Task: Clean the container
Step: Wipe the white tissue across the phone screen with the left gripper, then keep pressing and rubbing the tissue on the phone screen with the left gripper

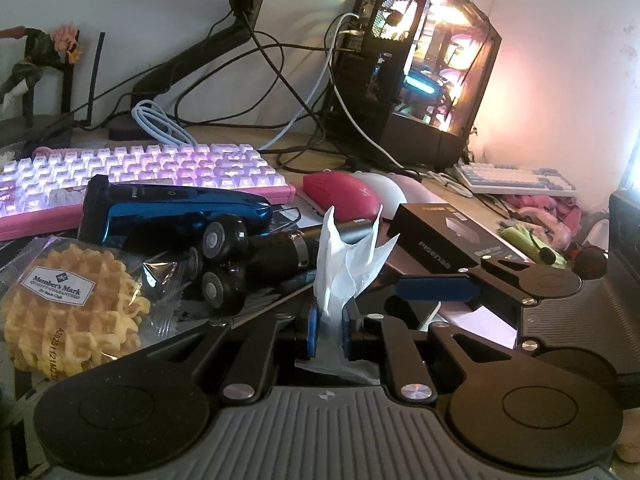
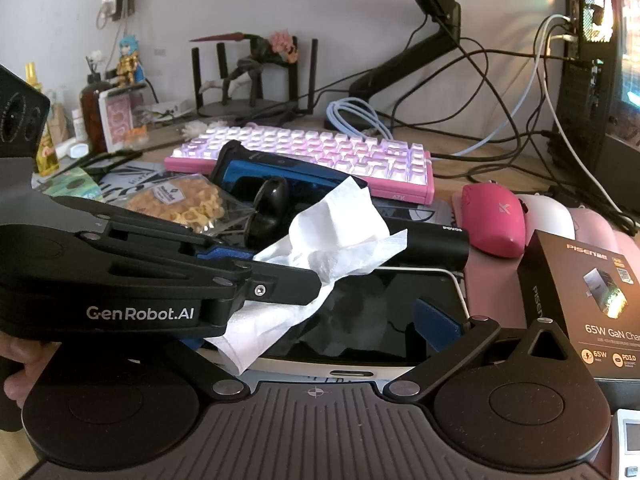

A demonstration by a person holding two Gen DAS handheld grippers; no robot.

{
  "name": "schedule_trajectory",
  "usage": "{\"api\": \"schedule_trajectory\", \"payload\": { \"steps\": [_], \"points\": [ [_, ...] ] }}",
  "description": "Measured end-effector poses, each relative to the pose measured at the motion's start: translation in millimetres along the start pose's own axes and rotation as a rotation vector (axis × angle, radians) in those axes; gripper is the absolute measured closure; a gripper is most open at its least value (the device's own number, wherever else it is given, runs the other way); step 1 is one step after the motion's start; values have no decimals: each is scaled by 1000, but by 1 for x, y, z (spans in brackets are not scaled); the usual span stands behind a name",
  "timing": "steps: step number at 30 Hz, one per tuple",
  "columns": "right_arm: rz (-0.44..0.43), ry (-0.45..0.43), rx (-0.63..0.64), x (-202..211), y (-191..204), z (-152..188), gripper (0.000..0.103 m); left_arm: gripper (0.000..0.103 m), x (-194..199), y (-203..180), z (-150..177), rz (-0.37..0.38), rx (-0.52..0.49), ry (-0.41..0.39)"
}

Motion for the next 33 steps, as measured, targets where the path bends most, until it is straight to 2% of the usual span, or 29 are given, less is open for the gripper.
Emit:
{"api": "schedule_trajectory", "payload": {
  "steps": [12,23,33],
  "points": [
    [0,0,0,0,0,0,0,87,0,4,-1,-33,17,-9],
    [0,0,0,0,0,0,0,87,-1,3,0,-5,-1,-2],
    [0,0,0,0,0,0,0,87,-1,3,0,-14,5,-6]
  ]
}}
Point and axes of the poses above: each gripper's, at about its wrist camera, not at the fingertips, and x roughly against the way its jaws point, y to its left, z to its underside, the point moved 5 cm from there along -x, roughly the way its jaws point, and after that the axes turned 7 degrees about y, right-handed, at the moved point
